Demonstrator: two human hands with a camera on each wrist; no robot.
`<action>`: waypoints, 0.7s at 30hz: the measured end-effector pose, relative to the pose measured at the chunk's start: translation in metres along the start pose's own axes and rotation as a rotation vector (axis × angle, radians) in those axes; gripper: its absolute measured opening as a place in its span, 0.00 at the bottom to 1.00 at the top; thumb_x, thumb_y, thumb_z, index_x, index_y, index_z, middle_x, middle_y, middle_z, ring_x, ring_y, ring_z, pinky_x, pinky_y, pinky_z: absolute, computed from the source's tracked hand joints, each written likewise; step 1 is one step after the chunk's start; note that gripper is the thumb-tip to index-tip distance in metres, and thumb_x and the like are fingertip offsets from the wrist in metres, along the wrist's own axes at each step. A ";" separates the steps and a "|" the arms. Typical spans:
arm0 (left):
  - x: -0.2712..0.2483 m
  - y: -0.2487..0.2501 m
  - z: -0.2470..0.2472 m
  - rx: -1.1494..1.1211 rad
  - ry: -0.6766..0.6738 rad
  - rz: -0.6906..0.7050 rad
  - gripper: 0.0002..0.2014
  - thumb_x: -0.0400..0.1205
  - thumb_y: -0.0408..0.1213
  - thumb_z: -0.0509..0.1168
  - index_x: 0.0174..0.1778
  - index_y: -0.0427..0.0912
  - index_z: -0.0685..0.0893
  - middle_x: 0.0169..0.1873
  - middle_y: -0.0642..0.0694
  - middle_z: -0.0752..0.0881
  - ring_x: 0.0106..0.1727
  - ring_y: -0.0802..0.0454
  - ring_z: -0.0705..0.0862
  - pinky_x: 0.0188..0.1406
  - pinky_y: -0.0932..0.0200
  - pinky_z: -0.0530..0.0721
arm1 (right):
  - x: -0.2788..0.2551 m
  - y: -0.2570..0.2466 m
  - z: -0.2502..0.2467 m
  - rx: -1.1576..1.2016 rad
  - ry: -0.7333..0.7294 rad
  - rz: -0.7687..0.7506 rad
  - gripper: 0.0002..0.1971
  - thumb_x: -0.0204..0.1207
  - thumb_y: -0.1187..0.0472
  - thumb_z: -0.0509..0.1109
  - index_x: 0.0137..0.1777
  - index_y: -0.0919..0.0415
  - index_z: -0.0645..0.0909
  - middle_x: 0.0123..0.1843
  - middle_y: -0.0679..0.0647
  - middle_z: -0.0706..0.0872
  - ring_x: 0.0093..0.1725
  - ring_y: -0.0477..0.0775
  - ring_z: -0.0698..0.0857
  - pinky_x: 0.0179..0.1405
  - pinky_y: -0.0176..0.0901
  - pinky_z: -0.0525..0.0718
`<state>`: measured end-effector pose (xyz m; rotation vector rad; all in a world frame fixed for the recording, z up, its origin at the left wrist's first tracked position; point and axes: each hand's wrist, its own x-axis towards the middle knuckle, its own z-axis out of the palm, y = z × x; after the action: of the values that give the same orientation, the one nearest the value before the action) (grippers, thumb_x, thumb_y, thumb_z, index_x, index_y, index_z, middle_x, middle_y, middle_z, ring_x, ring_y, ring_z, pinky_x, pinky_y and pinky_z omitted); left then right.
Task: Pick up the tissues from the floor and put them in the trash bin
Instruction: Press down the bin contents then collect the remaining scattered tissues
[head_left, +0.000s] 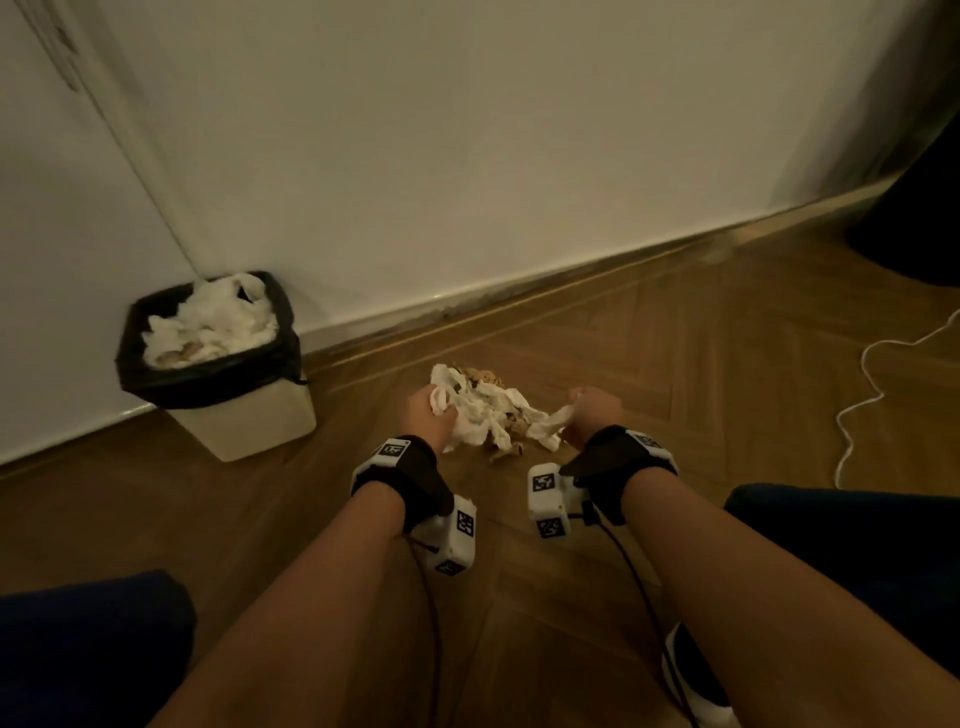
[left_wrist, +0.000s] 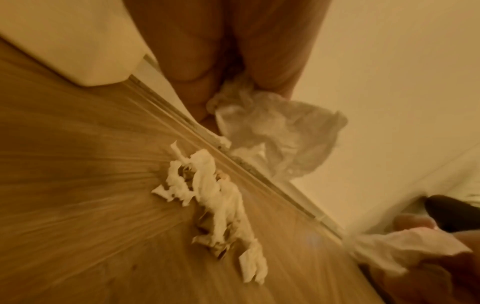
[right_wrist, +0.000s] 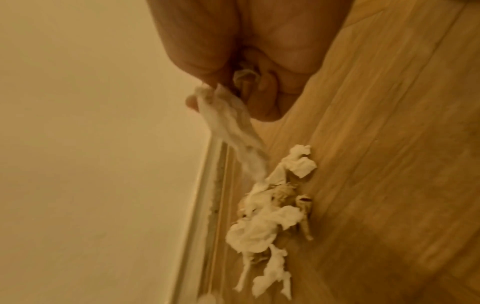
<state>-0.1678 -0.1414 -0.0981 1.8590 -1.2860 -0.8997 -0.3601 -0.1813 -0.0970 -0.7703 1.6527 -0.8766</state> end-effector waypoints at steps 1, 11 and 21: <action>-0.002 0.011 -0.008 0.018 0.013 0.003 0.06 0.82 0.29 0.60 0.50 0.33 0.81 0.43 0.40 0.80 0.50 0.43 0.80 0.42 0.63 0.70 | -0.010 -0.010 0.003 0.093 -0.039 0.024 0.06 0.79 0.60 0.61 0.41 0.56 0.76 0.47 0.52 0.79 0.31 0.47 0.86 0.35 0.36 0.85; -0.046 0.103 -0.092 -0.259 0.196 0.246 0.13 0.79 0.23 0.59 0.37 0.46 0.82 0.41 0.46 0.82 0.43 0.50 0.78 0.39 0.65 0.75 | -0.109 -0.092 0.008 0.431 -0.316 -0.156 0.14 0.81 0.77 0.54 0.40 0.61 0.72 0.42 0.58 0.78 0.38 0.53 0.80 0.24 0.36 0.86; -0.094 0.163 -0.172 -0.120 0.163 0.240 0.22 0.88 0.33 0.49 0.79 0.35 0.62 0.78 0.36 0.64 0.78 0.42 0.64 0.73 0.60 0.61 | -0.198 -0.166 0.000 0.161 -0.426 -0.333 0.16 0.83 0.53 0.61 0.61 0.65 0.77 0.29 0.53 0.62 0.25 0.48 0.58 0.23 0.39 0.58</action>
<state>-0.1251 -0.0695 0.1426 1.6097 -1.2914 -0.6685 -0.3049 -0.1023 0.1428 -1.0554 1.0839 -0.9818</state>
